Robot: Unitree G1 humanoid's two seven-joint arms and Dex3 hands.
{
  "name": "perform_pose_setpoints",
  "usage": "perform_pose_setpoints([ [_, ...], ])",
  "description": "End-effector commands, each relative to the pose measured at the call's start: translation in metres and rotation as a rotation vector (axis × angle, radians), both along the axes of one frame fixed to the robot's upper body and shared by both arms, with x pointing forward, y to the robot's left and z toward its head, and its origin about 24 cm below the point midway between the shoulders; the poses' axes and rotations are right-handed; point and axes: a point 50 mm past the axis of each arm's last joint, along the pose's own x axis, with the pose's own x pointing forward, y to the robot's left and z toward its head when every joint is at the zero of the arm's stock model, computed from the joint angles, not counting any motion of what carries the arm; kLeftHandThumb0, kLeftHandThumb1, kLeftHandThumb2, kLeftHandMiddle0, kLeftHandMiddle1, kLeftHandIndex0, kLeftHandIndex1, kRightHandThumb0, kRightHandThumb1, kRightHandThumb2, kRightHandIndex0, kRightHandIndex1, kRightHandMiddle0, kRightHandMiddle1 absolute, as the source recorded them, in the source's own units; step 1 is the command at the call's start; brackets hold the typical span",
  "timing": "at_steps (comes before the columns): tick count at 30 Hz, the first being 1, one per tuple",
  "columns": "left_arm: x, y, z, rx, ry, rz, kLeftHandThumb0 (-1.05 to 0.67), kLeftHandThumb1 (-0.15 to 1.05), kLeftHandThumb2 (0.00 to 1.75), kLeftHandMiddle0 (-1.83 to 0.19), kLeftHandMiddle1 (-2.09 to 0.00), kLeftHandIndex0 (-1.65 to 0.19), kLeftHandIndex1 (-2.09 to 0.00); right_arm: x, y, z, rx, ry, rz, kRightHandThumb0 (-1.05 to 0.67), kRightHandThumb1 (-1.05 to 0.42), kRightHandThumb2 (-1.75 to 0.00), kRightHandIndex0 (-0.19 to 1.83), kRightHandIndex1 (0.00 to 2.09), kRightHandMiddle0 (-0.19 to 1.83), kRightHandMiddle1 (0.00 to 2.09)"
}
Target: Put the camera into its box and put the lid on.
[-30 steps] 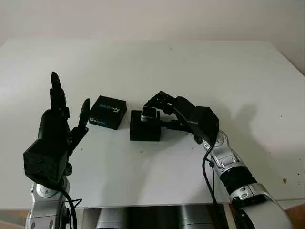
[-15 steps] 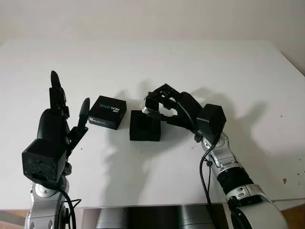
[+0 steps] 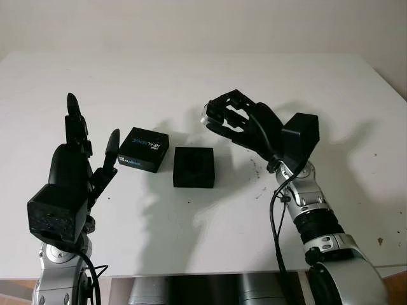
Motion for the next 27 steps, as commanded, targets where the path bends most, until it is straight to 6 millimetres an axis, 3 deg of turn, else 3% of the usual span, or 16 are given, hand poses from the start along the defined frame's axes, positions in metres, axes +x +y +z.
perform_pose_setpoints([
  [1, -0.002, -0.002, 0.003, -0.004, -0.015, -0.001, -0.59, 1.05, 0.49, 0.17, -0.05, 0.19, 0.0, 0.002, -0.002, 0.015, 0.01, -0.037, 0.004, -0.4, -0.98, -0.06, 0.29, 0.03, 0.28, 1.54],
  [9, -0.002, -0.001, 0.004, -0.022, -0.031, 0.005, -0.58, 1.05, 0.49, 0.17, -0.06, 0.19, -0.01, 0.0, 0.002, 0.016, -0.006, -0.022, 0.027, -0.4, -0.97, -0.05, 0.29, 0.04, 0.3, 1.53],
  [27, -0.001, 0.008, 0.007, -0.028, -0.023, 0.054, -0.58, 1.05, 0.49, 0.18, -0.03, 0.19, 0.0, -0.01, 0.031, -0.023, -0.171, 0.036, 0.141, -0.5, -0.95, -0.05, 0.34, 0.06, 0.37, 1.55],
])
